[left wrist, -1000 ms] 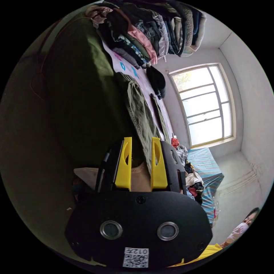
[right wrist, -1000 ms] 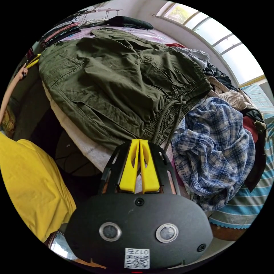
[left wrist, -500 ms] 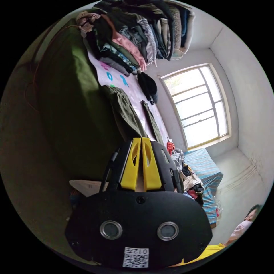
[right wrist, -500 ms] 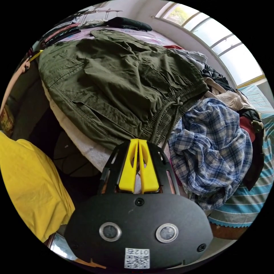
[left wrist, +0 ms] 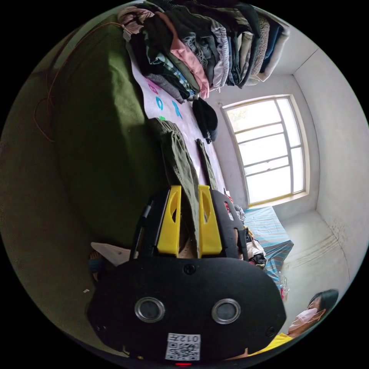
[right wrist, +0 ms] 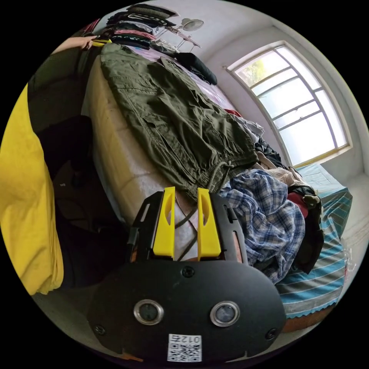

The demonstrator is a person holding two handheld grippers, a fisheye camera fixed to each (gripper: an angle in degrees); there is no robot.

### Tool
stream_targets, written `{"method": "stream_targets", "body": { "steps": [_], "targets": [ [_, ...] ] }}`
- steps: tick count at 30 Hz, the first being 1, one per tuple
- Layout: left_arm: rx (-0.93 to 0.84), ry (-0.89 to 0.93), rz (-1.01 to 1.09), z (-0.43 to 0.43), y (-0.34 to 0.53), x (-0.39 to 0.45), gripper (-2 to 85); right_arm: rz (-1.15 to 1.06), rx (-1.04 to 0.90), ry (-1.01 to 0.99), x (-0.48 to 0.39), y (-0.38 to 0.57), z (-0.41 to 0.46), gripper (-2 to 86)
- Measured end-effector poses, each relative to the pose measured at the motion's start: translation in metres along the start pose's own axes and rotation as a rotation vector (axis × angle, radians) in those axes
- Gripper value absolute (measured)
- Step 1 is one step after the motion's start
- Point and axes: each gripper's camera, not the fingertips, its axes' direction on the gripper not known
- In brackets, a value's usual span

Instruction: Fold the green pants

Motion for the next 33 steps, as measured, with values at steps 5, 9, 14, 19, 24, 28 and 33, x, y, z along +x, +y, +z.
{"method": "stream_targets", "body": {
  "steps": [5,9,14,19,24,28,33],
  "targets": [
    [-0.011,-0.045,-0.041,0.006,-0.015,0.007,1.4,-0.093,0.031,0.034,-0.031,-0.009,-0.002,8.6],
    [-0.007,-0.039,0.001,0.007,-0.025,0.026,0.9,-0.056,0.081,-0.014,-0.036,-0.011,-0.014,8.4],
    [-0.002,0.024,0.020,0.011,-0.035,0.049,0.8,-0.118,0.122,-0.030,-0.061,-0.016,-0.027,8.9],
    [0.006,0.091,0.021,0.012,-0.046,0.076,0.7,-0.101,0.122,-0.034,-0.067,-0.020,-0.020,9.2],
    [0.020,0.124,0.108,0.008,-0.060,0.132,0.6,-0.099,0.138,0.033,-0.066,-0.021,-0.023,9.1],
    [0.018,0.113,0.161,0.005,-0.068,0.164,0.6,0.034,0.141,0.008,-0.036,-0.014,-0.027,10.7],
    [0.020,0.123,0.165,0.007,-0.065,0.177,0.6,0.068,0.163,0.066,-0.036,-0.005,-0.026,9.8]
  ]
}}
